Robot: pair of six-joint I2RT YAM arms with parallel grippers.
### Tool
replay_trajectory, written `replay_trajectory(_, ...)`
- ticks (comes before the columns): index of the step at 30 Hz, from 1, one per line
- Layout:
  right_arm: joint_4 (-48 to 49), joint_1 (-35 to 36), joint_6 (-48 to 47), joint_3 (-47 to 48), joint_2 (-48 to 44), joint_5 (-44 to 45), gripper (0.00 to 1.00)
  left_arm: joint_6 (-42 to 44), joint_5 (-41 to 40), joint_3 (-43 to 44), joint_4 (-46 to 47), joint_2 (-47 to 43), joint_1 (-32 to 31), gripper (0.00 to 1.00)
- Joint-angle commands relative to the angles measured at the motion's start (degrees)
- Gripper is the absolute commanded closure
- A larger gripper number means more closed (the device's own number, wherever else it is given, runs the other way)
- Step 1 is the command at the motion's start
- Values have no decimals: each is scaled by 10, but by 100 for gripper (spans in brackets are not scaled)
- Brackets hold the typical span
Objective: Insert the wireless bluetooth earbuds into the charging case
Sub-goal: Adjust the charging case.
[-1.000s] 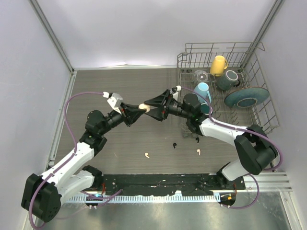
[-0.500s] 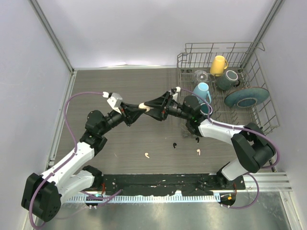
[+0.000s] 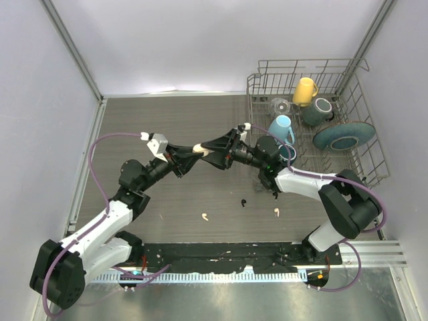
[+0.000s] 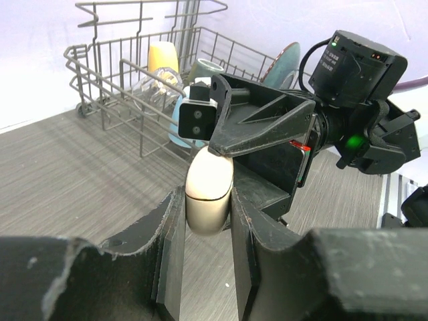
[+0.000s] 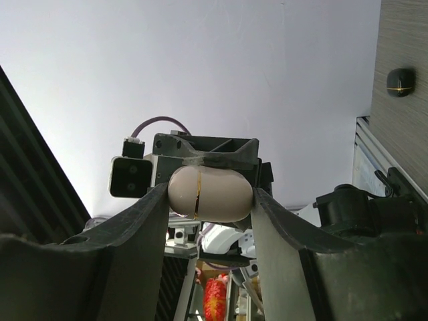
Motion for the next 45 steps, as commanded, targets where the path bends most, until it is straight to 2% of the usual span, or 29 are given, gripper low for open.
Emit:
replay_trajectory(1,75,3,21,0,-2,0,96,0,10,-21,100,10,-3,65)
replay_trajectory(16,96,5,33,-4,4,-4,98,-25,16,-42,232,47,-6,61)
replay_trajectory(27,95,9,31,1,5,-8,99,-35,32,-35,276,87,-8,62)
replay_trajectory(32,95,10,30,3,6,-10,99,-36,36,-36,305,101,-8,67)
replay_trajectory(39,94,11,29,2,6,-10,99,-39,38,-31,315,112,-9,67)
replay_trajectory(45,89,11,26,2,8,-9,99,-44,45,-29,318,119,-10,60)
